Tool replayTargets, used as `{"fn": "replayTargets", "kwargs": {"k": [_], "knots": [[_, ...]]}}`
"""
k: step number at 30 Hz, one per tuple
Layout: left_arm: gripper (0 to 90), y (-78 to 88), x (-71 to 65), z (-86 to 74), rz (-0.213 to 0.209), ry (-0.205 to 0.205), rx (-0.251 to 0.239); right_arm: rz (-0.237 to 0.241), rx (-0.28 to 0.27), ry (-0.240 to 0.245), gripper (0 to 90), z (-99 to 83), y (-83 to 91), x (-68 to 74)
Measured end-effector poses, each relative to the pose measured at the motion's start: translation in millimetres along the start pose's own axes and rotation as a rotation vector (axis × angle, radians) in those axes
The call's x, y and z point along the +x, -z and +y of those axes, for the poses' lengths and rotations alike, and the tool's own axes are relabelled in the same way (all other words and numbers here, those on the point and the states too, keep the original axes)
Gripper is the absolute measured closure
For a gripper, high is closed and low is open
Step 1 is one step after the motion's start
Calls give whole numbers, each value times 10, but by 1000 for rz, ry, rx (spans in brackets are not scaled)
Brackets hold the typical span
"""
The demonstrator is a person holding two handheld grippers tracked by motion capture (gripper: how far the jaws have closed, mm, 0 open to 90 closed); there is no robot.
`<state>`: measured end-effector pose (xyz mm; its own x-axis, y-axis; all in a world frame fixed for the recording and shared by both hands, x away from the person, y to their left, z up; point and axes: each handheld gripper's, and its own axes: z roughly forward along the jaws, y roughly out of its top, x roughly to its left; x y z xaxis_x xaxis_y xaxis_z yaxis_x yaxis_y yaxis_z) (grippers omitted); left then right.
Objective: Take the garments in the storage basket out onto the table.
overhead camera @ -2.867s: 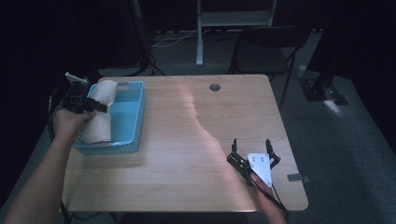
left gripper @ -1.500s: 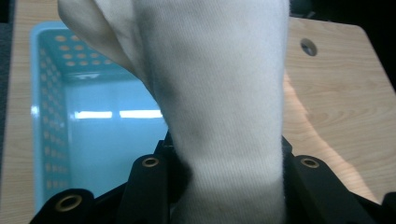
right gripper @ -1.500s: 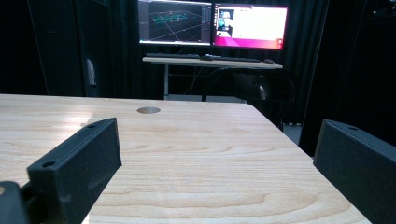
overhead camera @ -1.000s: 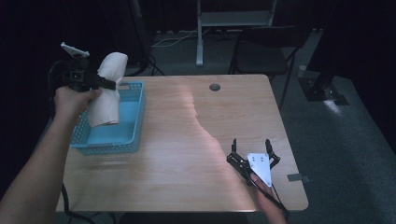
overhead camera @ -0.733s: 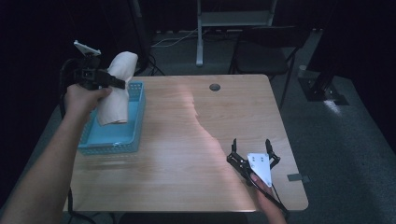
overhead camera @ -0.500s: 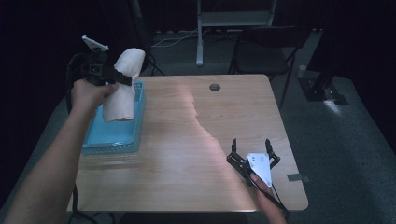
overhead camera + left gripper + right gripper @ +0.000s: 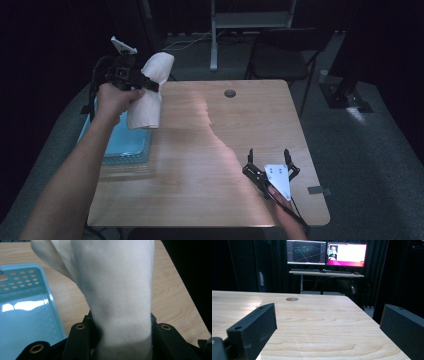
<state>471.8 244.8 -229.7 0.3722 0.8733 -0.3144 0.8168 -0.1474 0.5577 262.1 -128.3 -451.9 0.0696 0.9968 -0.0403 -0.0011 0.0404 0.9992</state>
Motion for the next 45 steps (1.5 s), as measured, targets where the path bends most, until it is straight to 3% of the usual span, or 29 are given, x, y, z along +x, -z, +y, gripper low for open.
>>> {"fn": "replayTargets", "kwargs": {"k": [13,32,45], "knots": [[634,-157,-278,88,-54,-42,19,2,0,1,2,0,1,1],[634,-293,-429,131,-84,-46,30,4,1,0,2,0,-1,-1],[635,-291,-551,166,-109,-56,27,7,3,-2,2,0,-2,-4]]}}
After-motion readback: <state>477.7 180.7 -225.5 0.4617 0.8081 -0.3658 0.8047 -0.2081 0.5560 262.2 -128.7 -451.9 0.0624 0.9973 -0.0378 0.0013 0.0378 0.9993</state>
